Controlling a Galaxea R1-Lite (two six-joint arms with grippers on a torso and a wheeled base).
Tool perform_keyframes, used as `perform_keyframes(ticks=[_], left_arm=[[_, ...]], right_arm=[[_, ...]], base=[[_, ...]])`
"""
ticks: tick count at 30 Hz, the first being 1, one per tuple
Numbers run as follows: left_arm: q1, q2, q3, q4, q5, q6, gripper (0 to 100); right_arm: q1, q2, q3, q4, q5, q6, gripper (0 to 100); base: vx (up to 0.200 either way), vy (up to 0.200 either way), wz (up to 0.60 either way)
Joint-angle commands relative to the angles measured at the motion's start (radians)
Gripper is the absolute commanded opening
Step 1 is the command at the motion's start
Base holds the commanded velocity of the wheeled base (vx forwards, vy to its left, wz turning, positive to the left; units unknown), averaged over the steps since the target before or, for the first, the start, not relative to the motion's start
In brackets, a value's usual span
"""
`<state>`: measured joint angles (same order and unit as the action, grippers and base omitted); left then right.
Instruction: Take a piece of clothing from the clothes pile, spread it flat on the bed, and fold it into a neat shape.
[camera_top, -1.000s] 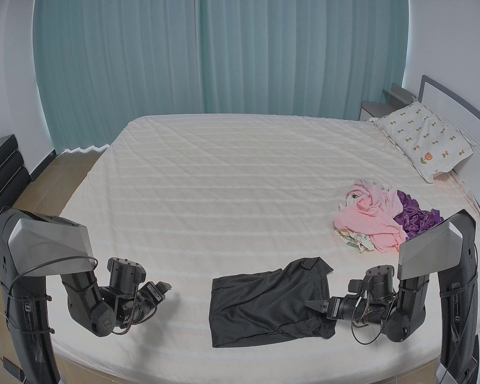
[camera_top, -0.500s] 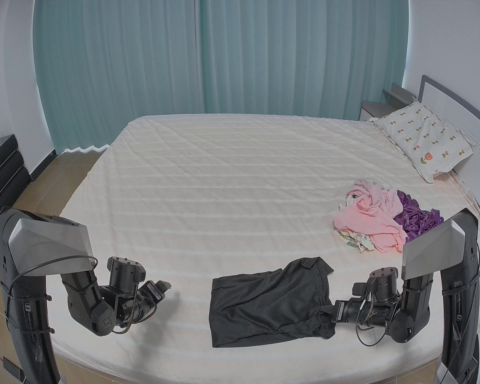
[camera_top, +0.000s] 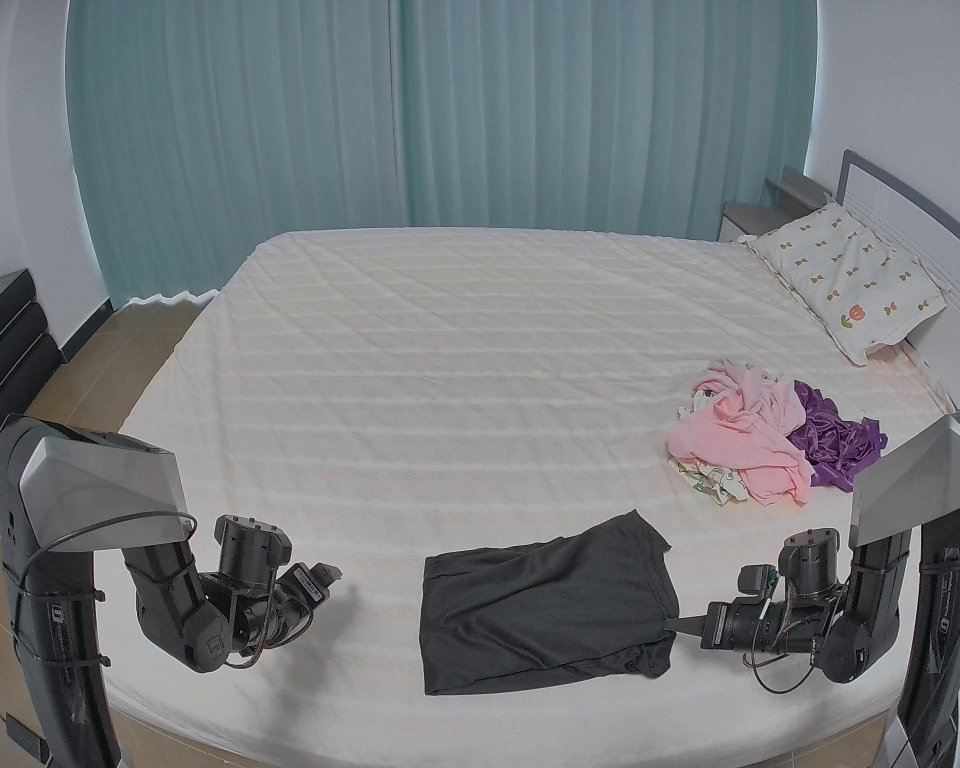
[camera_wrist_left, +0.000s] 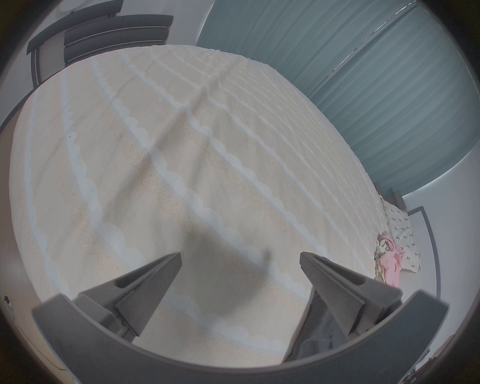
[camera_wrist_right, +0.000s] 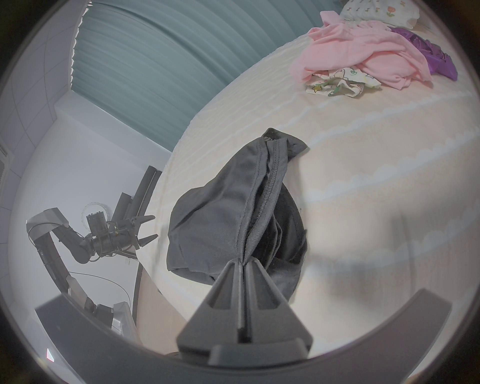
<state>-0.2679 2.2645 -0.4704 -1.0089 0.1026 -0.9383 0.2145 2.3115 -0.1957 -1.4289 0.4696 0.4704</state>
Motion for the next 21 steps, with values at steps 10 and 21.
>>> perform_keyframes(ticks=[10,21], left_arm=[[0.001,0.003,-0.002,0.0,0.0,0.0,100],[-0.001,0.004,-0.001,0.0,0.0,0.0,100]], right_arm=[[-0.029,0.022,0.082,0.01,0.001,-0.142,0],[-0.033,0.048,0.119,0.012,0.001,-0.222,0]], base=[[0.0,0.0,0.0],[0.0,0.0,0.0]])
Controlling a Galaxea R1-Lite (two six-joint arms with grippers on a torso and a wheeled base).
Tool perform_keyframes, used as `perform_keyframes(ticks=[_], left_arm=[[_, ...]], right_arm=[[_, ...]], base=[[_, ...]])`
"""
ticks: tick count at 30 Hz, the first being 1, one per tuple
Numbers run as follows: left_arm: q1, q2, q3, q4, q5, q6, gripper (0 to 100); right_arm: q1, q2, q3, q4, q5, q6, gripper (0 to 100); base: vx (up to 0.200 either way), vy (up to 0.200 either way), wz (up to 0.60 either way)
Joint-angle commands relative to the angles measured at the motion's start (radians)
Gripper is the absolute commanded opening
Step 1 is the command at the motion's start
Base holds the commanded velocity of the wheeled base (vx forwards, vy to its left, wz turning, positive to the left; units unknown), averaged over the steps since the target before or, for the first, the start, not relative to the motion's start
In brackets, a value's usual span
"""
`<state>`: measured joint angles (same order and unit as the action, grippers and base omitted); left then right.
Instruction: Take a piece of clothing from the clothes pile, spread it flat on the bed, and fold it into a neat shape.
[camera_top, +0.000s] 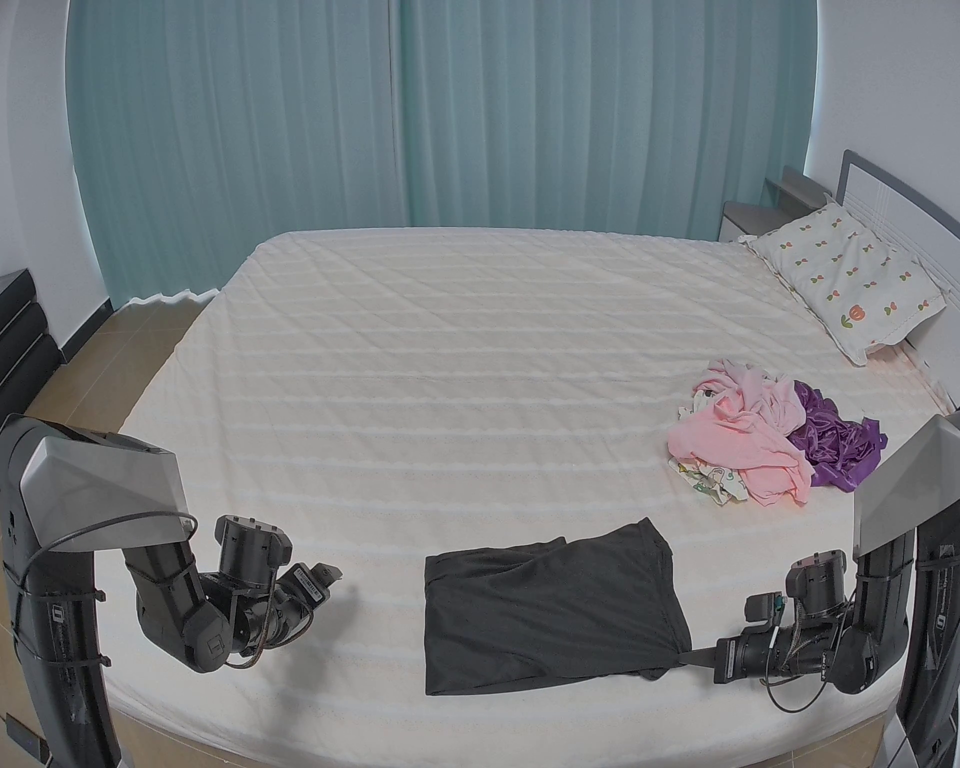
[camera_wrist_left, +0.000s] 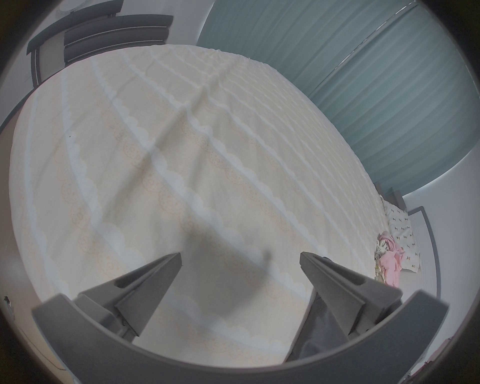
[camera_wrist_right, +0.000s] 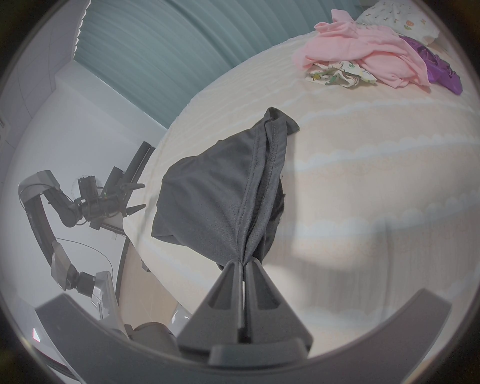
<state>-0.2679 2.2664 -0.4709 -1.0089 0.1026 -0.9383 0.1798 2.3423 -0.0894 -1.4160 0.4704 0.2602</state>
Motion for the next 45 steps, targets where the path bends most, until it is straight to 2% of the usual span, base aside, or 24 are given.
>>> perform_keyframes(ticks=[1,10,11,21,26,27,28,30,34,37,41,45], left_arm=[[-0.001,0.002,0.0,0.0,0.0,0.001,100],[-0.001,0.002,-0.002,0.0,0.0,0.001,100],[-0.001,0.002,-0.002,0.0,0.0,0.0,100],[-0.001,0.004,-0.002,0.0,0.0,0.001,100],[-0.001,0.007,-0.003,0.0,0.0,0.001,100],[-0.001,0.009,-0.006,0.0,0.0,0.001,100],[-0.001,0.009,-0.006,0.0,0.0,0.001,100],[-0.001,0.009,-0.006,0.0,0.0,0.001,100],[-0.002,0.01,-0.009,0.0,0.0,0.001,100],[-0.004,0.015,-0.009,0.0,0.003,0.003,100],[-0.007,0.021,-0.009,0.0,0.008,0.006,100],[-0.008,0.024,-0.012,0.0,0.009,0.004,100]], right_arm=[[0.001,0.018,0.013,-0.001,0.001,-0.024,0],[0.015,0.049,0.03,-0.001,-0.001,-0.061,0],[0.02,0.057,0.03,-0.001,-0.001,-0.065,100],[0.013,0.051,0.007,-0.043,-0.01,-0.058,100],[-0.003,0.049,-0.073,-0.049,-0.012,-0.022,100],[0.003,0.049,-0.13,-0.044,-0.03,0.047,100],[0.004,0.049,-0.147,-0.043,-0.038,0.065,100],[0.024,0.066,-0.259,-0.026,-0.116,0.168,100],[0.047,0.109,-0.44,0.049,-0.207,0.271,100],[0.053,0.118,-0.544,0.141,-0.242,0.317,100],[0.058,0.147,-0.625,0.198,-0.256,0.378,100],[0.081,0.184,-0.679,0.21,-0.294,0.379,100]], base=[[0.0,0.0,0.0],[0.0,0.0,0.0],[0.0,0.0,0.0],[0.0,0.0,0.0],[0.0,0.0,0.0],[0.0,0.0,0.0],[0.0,0.0,0.0],[0.0,0.0,0.0],[0.0,0.0,0.0],[0.0,0.0,0.0],[0.0,0.0,0.0],[0.0,0.0,0.0]])
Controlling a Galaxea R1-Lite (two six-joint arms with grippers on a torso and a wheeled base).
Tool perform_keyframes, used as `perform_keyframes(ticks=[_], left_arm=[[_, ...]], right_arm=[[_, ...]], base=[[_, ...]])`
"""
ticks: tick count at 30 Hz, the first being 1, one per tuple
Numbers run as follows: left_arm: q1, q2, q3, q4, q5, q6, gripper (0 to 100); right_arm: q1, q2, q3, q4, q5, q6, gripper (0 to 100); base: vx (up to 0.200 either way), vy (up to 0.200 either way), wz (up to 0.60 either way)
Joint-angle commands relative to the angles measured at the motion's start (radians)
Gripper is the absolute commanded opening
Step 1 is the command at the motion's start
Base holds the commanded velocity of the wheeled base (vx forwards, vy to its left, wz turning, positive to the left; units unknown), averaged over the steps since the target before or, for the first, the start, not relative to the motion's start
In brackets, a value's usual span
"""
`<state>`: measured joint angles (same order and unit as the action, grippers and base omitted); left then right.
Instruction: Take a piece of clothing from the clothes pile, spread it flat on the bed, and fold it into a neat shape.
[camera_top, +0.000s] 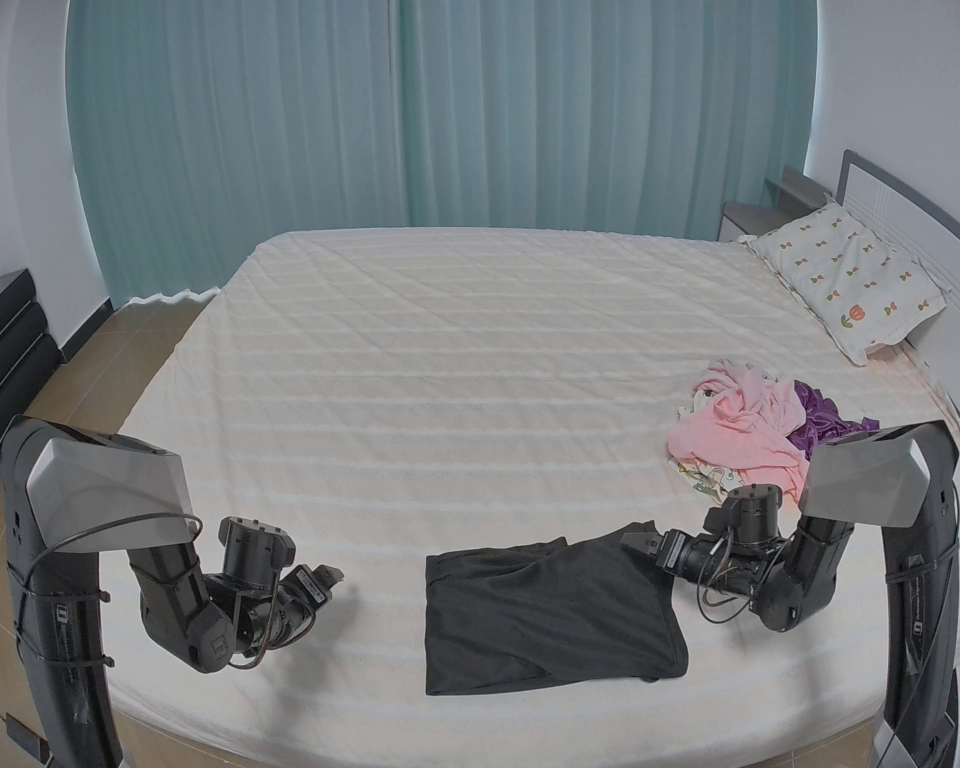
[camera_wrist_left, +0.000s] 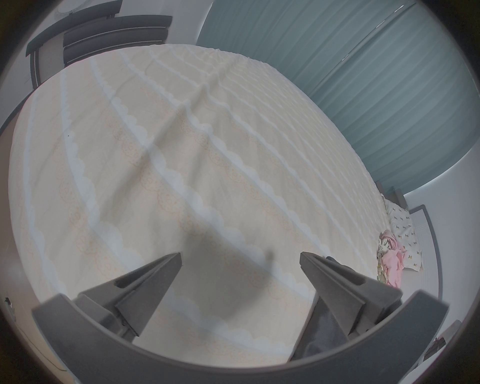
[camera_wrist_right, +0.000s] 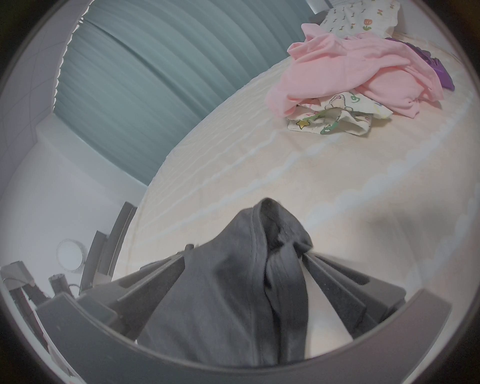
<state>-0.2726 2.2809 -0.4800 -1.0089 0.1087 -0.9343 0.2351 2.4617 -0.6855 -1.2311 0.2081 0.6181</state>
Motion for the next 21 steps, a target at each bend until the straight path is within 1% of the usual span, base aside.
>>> perform_keyframes(ticks=[1,7,8,11,13,14,16,19,21], left_arm=[[-0.005,0.011,-0.005,0.0,0.005,0.0,100],[-0.007,0.012,-0.005,0.0,0.006,0.002,100],[-0.007,0.012,-0.005,0.0,0.006,0.002,100],[-0.007,0.016,-0.005,0.0,0.006,0.003,100],[-0.01,0.017,-0.005,-0.002,0.008,0.003,100],[-0.013,0.017,-0.005,-0.002,0.011,0.003,100],[-0.011,0.017,-0.005,-0.002,0.011,0.003,100],[-0.013,0.017,-0.005,-0.003,0.011,0.003,100],[-0.013,0.023,0.003,-0.039,0.011,0.003,100]], right_arm=[[0.029,0.074,-0.098,0.031,-0.053,0.025,100],[0.021,0.082,-0.118,0.031,-0.059,0.029,100],[0.021,0.082,-0.118,0.031,-0.059,0.029,0],[0.013,0.08,-0.12,0.033,-0.058,0.032,0],[0.012,0.08,-0.12,0.033,-0.058,0.049,0],[0.012,0.077,-0.12,0.033,-0.058,0.084,0],[0.01,0.074,-0.12,0.031,-0.058,0.098,0],[0.006,0.072,-0.12,0.031,-0.058,0.1,0],[-0.003,0.068,-0.12,0.027,-0.058,0.101,0]], base=[[0.0,0.0,0.0],[0.0,0.0,0.0],[0.0,0.0,0.0],[0.0,0.0,0.0],[0.0,0.0,0.0],[0.0,0.0,0.0],[0.0,0.0,0.0],[0.0,0.0,0.0],[0.0,0.0,0.0]])
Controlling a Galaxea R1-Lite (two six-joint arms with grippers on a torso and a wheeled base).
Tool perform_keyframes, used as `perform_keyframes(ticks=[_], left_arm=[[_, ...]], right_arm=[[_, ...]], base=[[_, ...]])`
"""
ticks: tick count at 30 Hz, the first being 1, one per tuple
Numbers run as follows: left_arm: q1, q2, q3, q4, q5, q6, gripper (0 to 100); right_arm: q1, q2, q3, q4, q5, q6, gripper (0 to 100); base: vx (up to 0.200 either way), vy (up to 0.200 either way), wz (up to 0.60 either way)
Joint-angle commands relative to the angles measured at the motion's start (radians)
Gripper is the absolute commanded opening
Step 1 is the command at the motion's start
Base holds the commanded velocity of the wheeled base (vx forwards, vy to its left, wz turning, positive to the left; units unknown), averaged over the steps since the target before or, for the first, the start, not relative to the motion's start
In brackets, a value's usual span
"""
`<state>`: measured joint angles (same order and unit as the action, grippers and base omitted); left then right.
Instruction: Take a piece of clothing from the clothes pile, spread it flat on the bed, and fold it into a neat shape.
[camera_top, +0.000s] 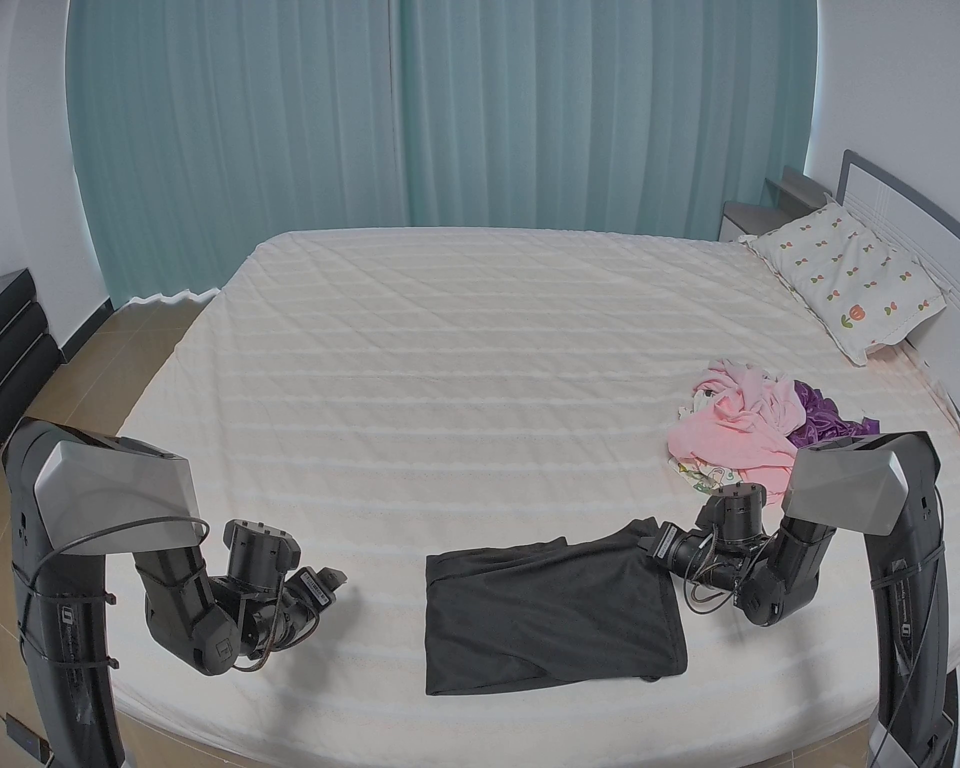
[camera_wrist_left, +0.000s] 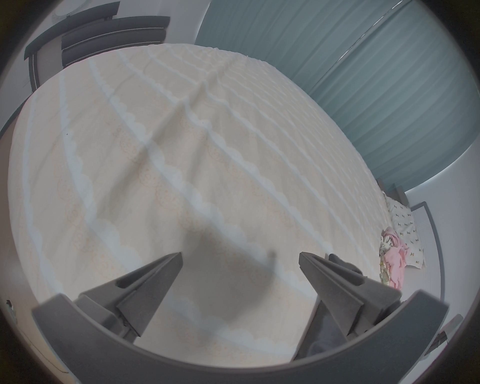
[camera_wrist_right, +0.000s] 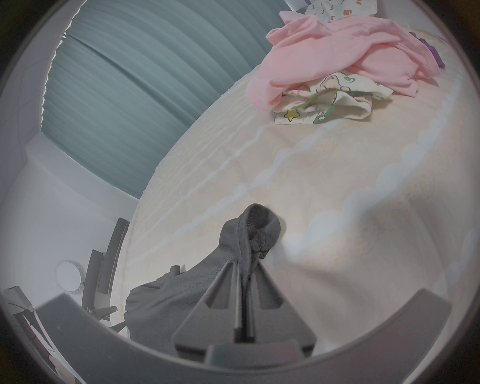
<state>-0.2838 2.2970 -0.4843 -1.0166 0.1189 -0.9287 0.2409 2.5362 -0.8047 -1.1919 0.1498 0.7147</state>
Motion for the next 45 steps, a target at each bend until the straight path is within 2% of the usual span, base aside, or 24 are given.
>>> perform_keyframes(ticks=[1,16,17,26,28,30,31,34,35,36,37,44,45], left_arm=[[-0.001,0.009,0.009,-0.037,0.001,-0.002,100],[-0.001,0.024,0.015,-0.076,0.011,-0.004,100],[-0.001,0.024,0.015,-0.076,0.011,-0.004,100],[-0.001,0.022,0.015,-0.077,0.013,-0.004,100],[-0.001,0.022,0.015,-0.077,0.013,-0.004,100],[-0.001,0.022,0.015,-0.077,0.013,-0.004,100],[-0.001,0.022,0.015,-0.077,0.013,-0.005,100],[-0.001,0.022,0.015,-0.077,0.013,-0.005,100],[-0.001,0.022,0.015,-0.077,0.013,-0.005,100],[-0.001,0.022,0.016,-0.077,0.013,-0.005,100],[-0.001,0.022,0.018,-0.077,0.013,-0.004,100],[-0.001,0.024,0.016,-0.077,0.013,-0.004,100],[-0.001,0.024,0.016,-0.077,0.013,-0.004,100]], right_arm=[[-0.009,-0.007,-0.001,-0.012,0.001,0.005,0],[-0.026,-0.022,0.005,-0.023,-0.027,0.046,0],[-0.026,-0.022,0.005,-0.023,-0.027,0.046,100],[-0.052,-0.051,0.039,-0.026,-0.036,0.046,100],[-0.063,-0.123,0.162,-0.044,0.001,0.043,100],[-0.061,-0.135,0.197,-0.052,0.025,0.034,100],[-0.058,-0.157,0.291,-0.081,0.102,-0.008,100],[-0.054,-0.152,0.406,-0.126,0.174,-0.129,100],[-0.054,-0.152,0.406,-0.126,0.174,-0.129,100],[-0.054,-0.148,0.476,-0.152,0.201,-0.225,100],[-0.052,-0.148,0.495,-0.158,0.209,-0.25,100],[-0.045,-0.149,0.576,-0.167,0.258,-0.316,100],[-0.04,-0.146,0.596,-0.167,0.278,-0.357,100]], base=[[0.0,0.0,0.0],[0.0,0.0,0.0],[0.0,0.0,0.0],[0.0,0.0,0.0],[0.0,0.0,0.0],[0.0,0.0,0.0],[0.0,0.0,0.0],[0.0,0.0,0.0],[0.0,0.0,0.0],[0.0,0.0,0.0],[0.0,0.0,0.0],[0.0,0.0,0.0],[0.0,0.0,0.0]])
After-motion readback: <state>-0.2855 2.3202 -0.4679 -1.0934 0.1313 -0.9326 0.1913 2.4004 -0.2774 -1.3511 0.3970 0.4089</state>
